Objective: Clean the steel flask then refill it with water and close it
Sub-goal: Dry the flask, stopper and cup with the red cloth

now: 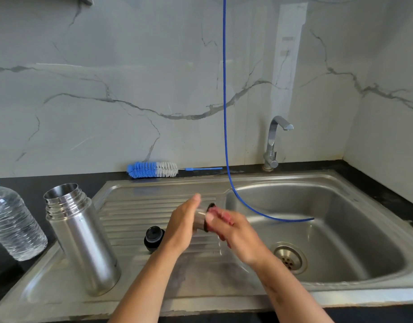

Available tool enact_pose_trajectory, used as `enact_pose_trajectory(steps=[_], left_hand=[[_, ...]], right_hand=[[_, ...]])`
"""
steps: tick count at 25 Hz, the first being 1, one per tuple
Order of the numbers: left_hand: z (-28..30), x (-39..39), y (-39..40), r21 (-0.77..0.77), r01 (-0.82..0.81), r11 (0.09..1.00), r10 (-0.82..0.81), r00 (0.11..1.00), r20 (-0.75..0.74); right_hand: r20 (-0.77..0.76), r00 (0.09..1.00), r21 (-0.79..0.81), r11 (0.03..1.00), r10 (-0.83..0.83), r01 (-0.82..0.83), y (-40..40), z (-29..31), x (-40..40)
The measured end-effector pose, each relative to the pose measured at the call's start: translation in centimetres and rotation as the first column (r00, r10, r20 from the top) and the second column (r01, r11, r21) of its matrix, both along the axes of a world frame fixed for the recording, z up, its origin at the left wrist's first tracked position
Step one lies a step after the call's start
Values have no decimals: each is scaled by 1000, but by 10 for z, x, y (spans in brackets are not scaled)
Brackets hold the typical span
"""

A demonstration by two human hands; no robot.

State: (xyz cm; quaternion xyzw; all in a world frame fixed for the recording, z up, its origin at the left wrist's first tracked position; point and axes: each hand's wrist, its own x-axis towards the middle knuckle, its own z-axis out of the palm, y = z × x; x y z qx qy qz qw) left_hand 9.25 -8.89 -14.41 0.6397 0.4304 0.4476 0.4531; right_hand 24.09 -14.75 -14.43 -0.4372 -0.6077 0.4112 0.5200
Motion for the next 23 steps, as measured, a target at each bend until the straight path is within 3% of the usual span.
enact_pose_trajectory(steps=[1, 2, 3, 5, 6, 7, 8, 9, 11, 13, 14, 15, 16, 17, 19, 20, 21, 23], left_hand=[[4, -1, 1, -161, -17, 987, 10, 999, -40], [6, -2, 1, -225, -35, 974, 16, 996, -86], [7, -3, 1, -204, -55, 977, 30, 992, -123], [1, -5, 2, 114, -93, 989, 105, 989, -107], [-2, -6, 3, 316, -101, 943, 120, 992, -42], [-4, -5, 4, 472, -81, 878, 85, 996, 13], [-6, -5, 3, 560, -44, 827, 28, 999, 37], [-8, -5, 4, 573, 0, 819, -29, 999, 42], [-13, -1, 6, 458, 74, 886, -94, 995, 21], [-12, 1, 8, 138, 87, 987, -83, 996, -34], [-12, 1, 12, 17, 70, 997, -69, 995, -75], [-10, 1, 12, -26, 64, 998, -66, 995, -80], [-8, 0, 11, 53, 68, 996, -64, 996, -69], [-7, -2, 9, 220, 68, 973, -56, 997, -57], [-5, -4, 6, 535, 104, 838, -71, 994, -83], [-6, -3, 5, 596, 123, 794, -88, 992, -87], [-6, 0, 3, 595, 137, 792, -113, 990, -79], [-4, 9, -4, 420, 116, 900, -126, 992, -4]], right_hand=[[201, 980, 94, 995, 3, -22, -1, -3, -3], [265, 964, 119, 992, 15, -49, 1, -7, -4], [216, 976, 103, 993, 33, -57, 1, -5, -5], [-161, 980, -45, 992, 113, -122, -1, 4, -6], [-417, 898, -124, 969, 144, -213, 2, 8, -6], [-634, 757, -178, 923, 157, -340, 5, 11, -4], [-762, 633, -196, 881, 139, -430, 9, 11, 1], [-792, 602, -221, 869, 104, -442, 9, 13, 4], [-626, 778, -248, 933, 51, -261, 10, 8, 9], [-185, 983, -82, 996, 4, -19, 9, -1, 11], [60, 998, 38, 999, -14, 11, 10, -8, 10], [152, 988, 104, 995, -18, 2, 9, -12, 7], [58, 998, 88, 996, -5, 0, 7, -10, 5], [-206, 977, -21, 998, 50, -55, 7, -5, 4], [-686, 718, -174, 932, 116, -317, 11, -1, 8], [-783, 615, -201, 897, 94, -394, 13, 0, 11], [-795, 603, -219, 893, 70, -392, 11, -1, 12], [-605, 796, -207, 964, 9, -168, 12, -4, 13]])
